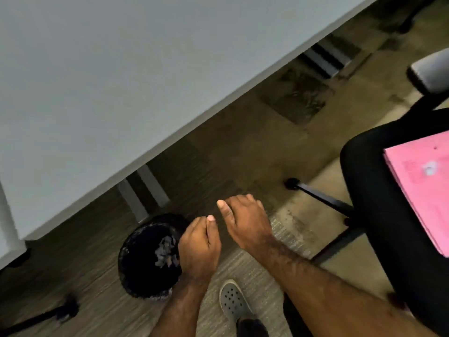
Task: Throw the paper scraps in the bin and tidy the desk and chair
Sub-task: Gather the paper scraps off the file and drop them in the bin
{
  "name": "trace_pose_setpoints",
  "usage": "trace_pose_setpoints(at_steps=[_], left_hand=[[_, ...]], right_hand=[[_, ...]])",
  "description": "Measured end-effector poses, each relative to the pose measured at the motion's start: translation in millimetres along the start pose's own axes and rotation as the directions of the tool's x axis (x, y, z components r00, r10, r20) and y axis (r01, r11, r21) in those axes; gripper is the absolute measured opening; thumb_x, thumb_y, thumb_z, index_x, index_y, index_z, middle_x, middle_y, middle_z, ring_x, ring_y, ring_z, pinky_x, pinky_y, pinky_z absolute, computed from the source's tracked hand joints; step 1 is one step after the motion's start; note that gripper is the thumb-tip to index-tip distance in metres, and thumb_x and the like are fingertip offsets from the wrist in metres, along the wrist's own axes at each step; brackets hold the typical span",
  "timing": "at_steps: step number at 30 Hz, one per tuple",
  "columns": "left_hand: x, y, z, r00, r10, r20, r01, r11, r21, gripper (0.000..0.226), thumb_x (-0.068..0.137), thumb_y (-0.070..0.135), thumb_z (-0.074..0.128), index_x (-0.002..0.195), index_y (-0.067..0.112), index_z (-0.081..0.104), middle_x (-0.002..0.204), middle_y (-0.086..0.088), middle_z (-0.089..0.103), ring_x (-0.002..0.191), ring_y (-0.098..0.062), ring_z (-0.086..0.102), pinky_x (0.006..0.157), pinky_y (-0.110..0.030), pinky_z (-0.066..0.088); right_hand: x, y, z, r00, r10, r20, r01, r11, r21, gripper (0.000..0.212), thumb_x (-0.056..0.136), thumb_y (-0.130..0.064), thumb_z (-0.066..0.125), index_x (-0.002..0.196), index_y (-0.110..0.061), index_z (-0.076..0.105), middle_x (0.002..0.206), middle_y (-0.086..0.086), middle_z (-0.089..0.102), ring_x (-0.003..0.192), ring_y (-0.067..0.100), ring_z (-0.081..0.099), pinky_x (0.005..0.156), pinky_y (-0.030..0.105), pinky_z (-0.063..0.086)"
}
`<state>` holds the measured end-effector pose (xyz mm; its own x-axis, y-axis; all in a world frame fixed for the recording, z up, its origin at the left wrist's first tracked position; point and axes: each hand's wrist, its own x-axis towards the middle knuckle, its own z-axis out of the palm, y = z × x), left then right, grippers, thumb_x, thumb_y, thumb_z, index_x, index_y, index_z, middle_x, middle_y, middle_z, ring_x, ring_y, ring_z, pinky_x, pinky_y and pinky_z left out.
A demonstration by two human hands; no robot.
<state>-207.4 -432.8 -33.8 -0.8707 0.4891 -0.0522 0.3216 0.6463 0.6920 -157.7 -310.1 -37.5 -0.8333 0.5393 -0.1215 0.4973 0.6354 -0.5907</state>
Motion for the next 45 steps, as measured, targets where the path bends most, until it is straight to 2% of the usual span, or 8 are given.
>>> trace_pose_setpoints(at_steps=[6,17,23,29,32,36,40,45], left_hand=[[8.9,114.4,35.3,0.942,0.300,0.149,-0.302,0.953,-0.009,0.041,0.095,0.036,0.034,0.063,0.012,0.045,0.062,0.003,0.045,0.057,-0.020,0.045,0.053,-0.038,0.038],[-8.1,269.2,140.8,0.659,0.608,0.443,-0.645,0.760,-0.083,0.039,0.088,0.036,0.047,0.113,0.011,0.063,0.110,-0.004,0.066,0.100,-0.021,0.059,0.087,-0.036,0.047],[-13.6,306.6,208.1,0.485,0.686,0.542,-0.804,0.593,-0.031,0.063,0.085,0.043,0.060,0.137,0.011,0.047,0.144,-0.010,0.048,0.132,-0.027,0.044,0.106,-0.041,0.036],[-3.4,327.2,272.9,0.444,0.586,0.678,-0.838,0.539,0.083,0.090,0.079,0.074,0.040,0.152,0.029,0.012,0.163,-0.005,0.002,0.149,-0.030,0.006,0.116,-0.047,0.004],[4.3,327.7,300.2,0.421,0.564,0.710,-0.850,0.518,0.092,0.096,0.075,0.081,0.036,0.152,0.035,-0.001,0.163,-0.003,-0.011,0.149,-0.033,-0.003,0.114,-0.049,-0.001],[16.6,326.4,331.3,0.373,0.575,0.728,-0.880,0.469,0.080,0.095,0.077,0.082,0.031,0.151,0.035,-0.005,0.162,-0.005,-0.012,0.148,-0.033,-0.006,0.115,-0.052,-0.002],[23.3,336.1,353.9,0.328,0.621,0.711,-0.910,0.410,0.062,0.081,0.087,0.069,0.038,0.152,0.028,0.011,0.161,-0.012,0.013,0.147,-0.034,0.012,0.117,-0.050,0.005],[23.5,354.7,367.2,0.383,0.736,0.558,-0.879,0.476,-0.025,0.059,0.095,0.048,0.039,0.142,0.014,0.039,0.140,-0.017,0.045,0.128,-0.031,0.043,0.107,-0.050,0.034]], right_hand=[[-31.6,63.2,-108.4,0.934,0.172,-0.313,-0.152,0.985,0.087,0.050,0.098,-0.057,0.024,0.101,-0.025,0.064,0.104,-0.008,0.066,0.100,0.017,0.056,0.083,0.039,0.045],[-101.3,190.7,-237.8,0.571,0.481,-0.665,-0.445,0.862,0.242,0.055,0.096,-0.053,0.033,0.129,-0.015,0.056,0.137,0.004,0.054,0.128,0.019,0.046,0.102,0.033,0.035],[-135.1,276.8,-264.4,0.211,0.710,-0.672,-0.679,0.601,0.421,0.054,0.096,-0.052,0.040,0.136,-0.017,0.045,0.149,0.008,0.039,0.137,0.024,0.032,0.106,0.047,0.033],[-159.2,360.9,-265.9,-0.252,0.797,-0.549,-0.791,0.157,0.592,0.062,0.091,-0.042,0.055,0.144,-0.018,0.036,0.157,0.016,0.022,0.142,0.038,0.022,0.109,0.056,0.030],[-163.0,395.2,-265.1,-0.403,0.819,-0.409,-0.741,-0.030,0.671,0.067,0.091,-0.043,0.053,0.149,-0.025,0.025,0.160,0.018,0.010,0.144,0.042,0.013,0.114,0.055,0.019],[-172.8,427.7,-268.5,-0.428,0.791,-0.436,-0.759,-0.053,0.649,0.049,0.095,-0.026,0.051,0.141,-0.016,0.042,0.154,0.019,0.026,0.141,0.039,0.024,0.112,0.051,0.023],[-182.3,436.7,-268.0,-0.368,0.743,-0.558,-0.777,0.084,0.624,0.044,0.084,0.007,0.051,0.125,-0.005,0.058,0.135,0.019,0.049,0.122,0.036,0.043,0.102,0.036,0.034],[-152.2,433.6,-288.6,-0.236,0.662,-0.711,-0.775,0.314,0.549,0.048,0.085,0.008,0.050,0.130,-0.008,0.054,0.131,0.015,0.054,0.118,0.027,0.051,0.092,0.014,0.027]])
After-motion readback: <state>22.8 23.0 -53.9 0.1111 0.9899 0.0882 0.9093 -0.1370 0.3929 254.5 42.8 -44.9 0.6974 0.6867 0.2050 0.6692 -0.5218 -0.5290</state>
